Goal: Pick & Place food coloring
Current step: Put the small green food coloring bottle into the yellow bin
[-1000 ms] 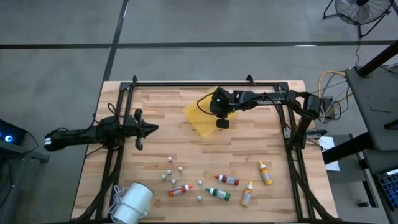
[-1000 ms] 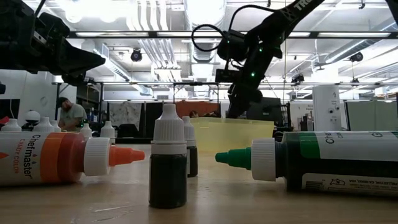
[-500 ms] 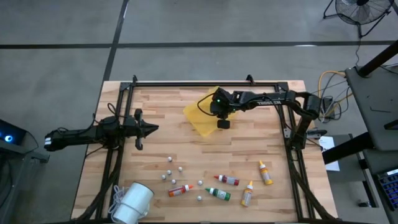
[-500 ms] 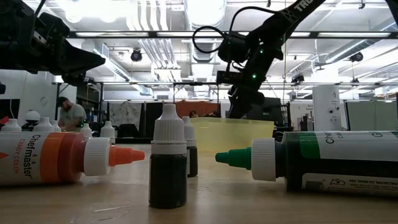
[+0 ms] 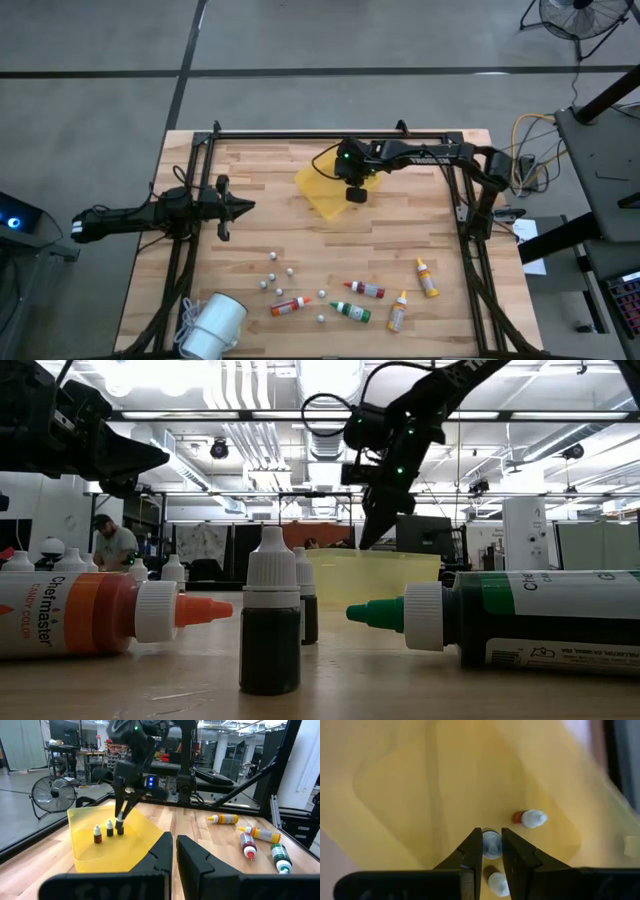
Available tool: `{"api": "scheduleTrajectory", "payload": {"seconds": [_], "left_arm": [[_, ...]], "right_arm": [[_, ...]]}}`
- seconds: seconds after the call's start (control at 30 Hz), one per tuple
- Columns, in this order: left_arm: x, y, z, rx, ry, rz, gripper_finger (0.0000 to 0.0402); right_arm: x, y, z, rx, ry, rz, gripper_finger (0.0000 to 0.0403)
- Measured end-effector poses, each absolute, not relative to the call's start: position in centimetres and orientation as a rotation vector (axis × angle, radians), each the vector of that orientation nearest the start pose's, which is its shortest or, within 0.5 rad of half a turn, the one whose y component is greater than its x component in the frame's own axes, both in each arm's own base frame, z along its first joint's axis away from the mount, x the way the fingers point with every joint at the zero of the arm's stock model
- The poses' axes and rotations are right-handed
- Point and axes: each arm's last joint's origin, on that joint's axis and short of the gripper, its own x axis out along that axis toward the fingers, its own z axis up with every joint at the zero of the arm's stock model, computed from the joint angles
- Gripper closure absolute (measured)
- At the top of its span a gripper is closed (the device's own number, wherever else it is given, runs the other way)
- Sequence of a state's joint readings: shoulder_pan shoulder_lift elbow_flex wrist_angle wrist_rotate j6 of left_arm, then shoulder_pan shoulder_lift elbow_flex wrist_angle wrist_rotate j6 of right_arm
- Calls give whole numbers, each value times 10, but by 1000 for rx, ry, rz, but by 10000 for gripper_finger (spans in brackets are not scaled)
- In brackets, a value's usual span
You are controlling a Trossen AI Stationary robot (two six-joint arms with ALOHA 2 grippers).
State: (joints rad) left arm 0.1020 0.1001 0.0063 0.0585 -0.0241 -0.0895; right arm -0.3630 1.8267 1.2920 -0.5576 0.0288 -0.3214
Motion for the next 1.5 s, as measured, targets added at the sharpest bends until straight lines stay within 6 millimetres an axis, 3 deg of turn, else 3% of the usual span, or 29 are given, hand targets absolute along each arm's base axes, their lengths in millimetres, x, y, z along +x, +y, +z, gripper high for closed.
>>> {"api": "scheduleTrajectory", "payload": {"seconds": [0.23, 0.6, 1.17, 1.5], "left_arm": [[103, 11, 163, -91, 31, 128, 402], [103, 11, 163, -91, 31, 128, 402], [103, 11, 163, -91, 31, 128, 402], [103, 11, 163, -91, 31, 127, 402]], "right_arm": [[363, -138, 200, -94, 1134, -173, 355], [357, -137, 180, -55, 1137, -198, 355], [351, -138, 169, -59, 1154, -226, 354], [352, -138, 170, -58, 1137, -233, 318]]}}
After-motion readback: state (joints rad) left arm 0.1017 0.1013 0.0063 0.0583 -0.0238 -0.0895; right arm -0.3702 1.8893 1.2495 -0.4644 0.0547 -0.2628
